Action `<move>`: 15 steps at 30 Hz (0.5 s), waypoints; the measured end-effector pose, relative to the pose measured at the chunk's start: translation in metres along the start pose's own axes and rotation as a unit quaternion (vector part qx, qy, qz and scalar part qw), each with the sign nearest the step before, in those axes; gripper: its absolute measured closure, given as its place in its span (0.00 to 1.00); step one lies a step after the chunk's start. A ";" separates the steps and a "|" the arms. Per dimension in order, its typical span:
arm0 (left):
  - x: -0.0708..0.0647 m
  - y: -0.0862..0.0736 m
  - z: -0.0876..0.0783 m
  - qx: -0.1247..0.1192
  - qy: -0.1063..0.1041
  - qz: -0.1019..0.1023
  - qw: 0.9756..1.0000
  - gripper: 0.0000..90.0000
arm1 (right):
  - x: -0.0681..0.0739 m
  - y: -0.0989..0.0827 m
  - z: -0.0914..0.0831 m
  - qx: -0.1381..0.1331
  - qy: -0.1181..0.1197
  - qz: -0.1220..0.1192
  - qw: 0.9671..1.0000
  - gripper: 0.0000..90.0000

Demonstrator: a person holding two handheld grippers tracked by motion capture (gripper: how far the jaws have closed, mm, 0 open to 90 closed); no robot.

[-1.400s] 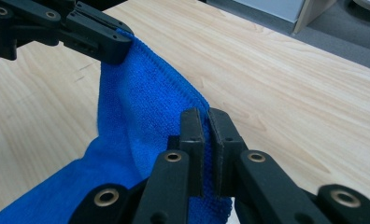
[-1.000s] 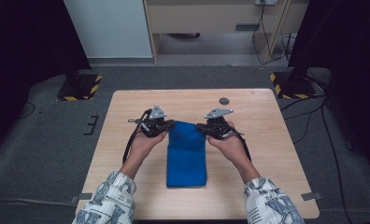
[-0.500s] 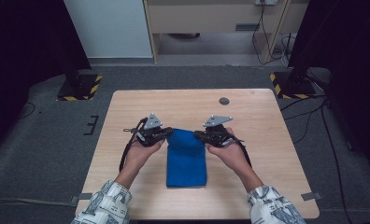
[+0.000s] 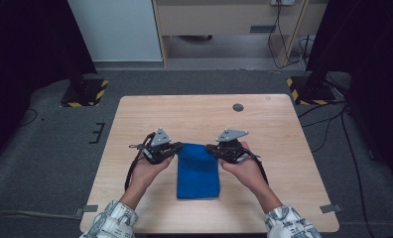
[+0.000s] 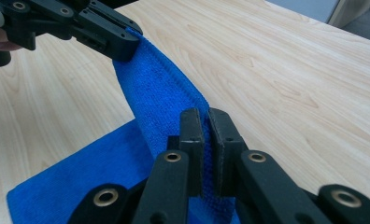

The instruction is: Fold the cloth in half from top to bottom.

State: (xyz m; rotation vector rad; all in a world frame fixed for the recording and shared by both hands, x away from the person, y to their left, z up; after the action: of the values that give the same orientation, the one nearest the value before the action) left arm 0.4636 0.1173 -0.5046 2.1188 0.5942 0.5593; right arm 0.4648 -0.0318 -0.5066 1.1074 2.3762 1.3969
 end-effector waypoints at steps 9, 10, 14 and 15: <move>-0.013 -0.012 0.000 -0.006 -0.011 -0.014 1.000 0.94 | 0.007 -0.018 -0.004 0.012 0.004 -0.012 1.000 0.94; -0.015 -0.013 -0.001 -0.008 -0.011 -0.014 1.000 0.94 | 0.009 -0.019 -0.005 0.011 0.005 -0.014 1.000 0.94; -0.023 -0.017 -0.006 -0.004 -0.013 -0.005 1.000 0.94 | 0.015 -0.025 -0.007 0.013 0.006 -0.020 1.000 0.94; -0.024 -0.018 -0.008 -0.004 -0.013 -0.004 1.000 0.93 | 0.016 -0.027 -0.006 0.013 0.008 -0.022 1.000 0.94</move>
State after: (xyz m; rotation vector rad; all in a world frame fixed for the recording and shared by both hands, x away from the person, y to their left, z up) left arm 0.4360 0.1173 -0.5196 2.1111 0.5849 0.5268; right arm 0.4362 -0.0332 -0.5219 1.0463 2.4224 1.3695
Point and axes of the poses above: each handheld gripper's, and its own axes: z roughly forward along the jaws, y roughly out of its top, x roughly to its left, the point moved 9 cm from there along z, roughly forward along the jaws, and after that the axes turned 11 degrees about z, right-handed, at the moved point
